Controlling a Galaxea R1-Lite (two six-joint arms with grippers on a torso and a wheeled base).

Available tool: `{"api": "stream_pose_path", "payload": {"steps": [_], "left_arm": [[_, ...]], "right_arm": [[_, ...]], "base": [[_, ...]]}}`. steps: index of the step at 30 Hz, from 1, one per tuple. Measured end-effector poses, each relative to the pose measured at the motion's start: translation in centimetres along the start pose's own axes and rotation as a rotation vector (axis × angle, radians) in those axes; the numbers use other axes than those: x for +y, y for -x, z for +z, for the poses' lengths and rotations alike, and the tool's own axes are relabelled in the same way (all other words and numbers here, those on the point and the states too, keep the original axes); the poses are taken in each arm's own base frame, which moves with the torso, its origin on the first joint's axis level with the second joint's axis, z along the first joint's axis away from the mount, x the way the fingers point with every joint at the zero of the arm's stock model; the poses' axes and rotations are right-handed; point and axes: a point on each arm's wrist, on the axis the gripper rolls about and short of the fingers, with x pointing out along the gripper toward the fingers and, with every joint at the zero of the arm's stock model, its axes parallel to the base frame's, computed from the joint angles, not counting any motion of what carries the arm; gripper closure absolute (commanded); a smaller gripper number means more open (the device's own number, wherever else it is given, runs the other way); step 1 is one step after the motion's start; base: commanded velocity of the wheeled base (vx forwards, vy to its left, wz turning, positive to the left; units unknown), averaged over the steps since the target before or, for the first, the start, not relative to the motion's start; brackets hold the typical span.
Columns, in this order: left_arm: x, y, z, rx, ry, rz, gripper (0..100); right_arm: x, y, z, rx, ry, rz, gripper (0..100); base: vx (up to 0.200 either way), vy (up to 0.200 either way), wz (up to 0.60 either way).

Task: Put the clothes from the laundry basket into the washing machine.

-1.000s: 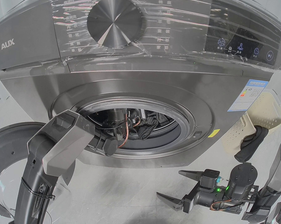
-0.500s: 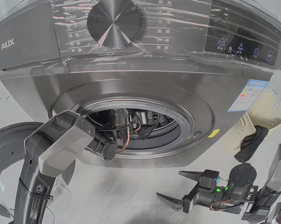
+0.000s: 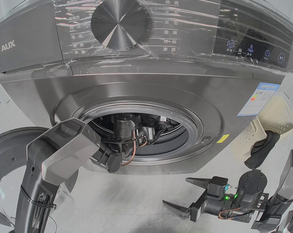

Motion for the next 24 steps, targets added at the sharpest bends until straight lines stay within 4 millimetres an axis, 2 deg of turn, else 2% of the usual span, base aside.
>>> {"api": "stream_pose_path", "payload": {"steps": [6, 17, 22, 23, 24], "left_arm": [[-0.1, -1.2, 1.4, -0.072, 0.009, -0.004, 100], [0.1, -3.4, 6.8, -0.336, 0.045, 0.038, 100], [0.4, -4.1, 7.4, -0.39, 0.063, 0.058, 100], [0.4, -4.1, 7.3, -0.391, 0.064, 0.059, 0], [0.4, -4.2, 7.1, -0.389, 0.064, 0.06, 0]], "right_arm": [[0.0, -0.1, 0.1, -0.005, -0.001, 0.0, 0], [0.0, -0.2, 0.2, -0.012, 0.0, 0.002, 0], [0.0, -0.3, 0.2, -0.013, 0.0, 0.002, 0], [0.0, -0.3, 0.2, -0.013, -0.001, 0.002, 0], [0.0, -0.3, 0.2, -0.014, 0.0, 0.001, 0]], "base": [[0.0, 0.0, 0.0], [0.0, 0.0, 0.0], [0.0, 0.0, 0.0], [0.0, 0.0, 0.0], [0.0, 0.0, 0.0]]}}
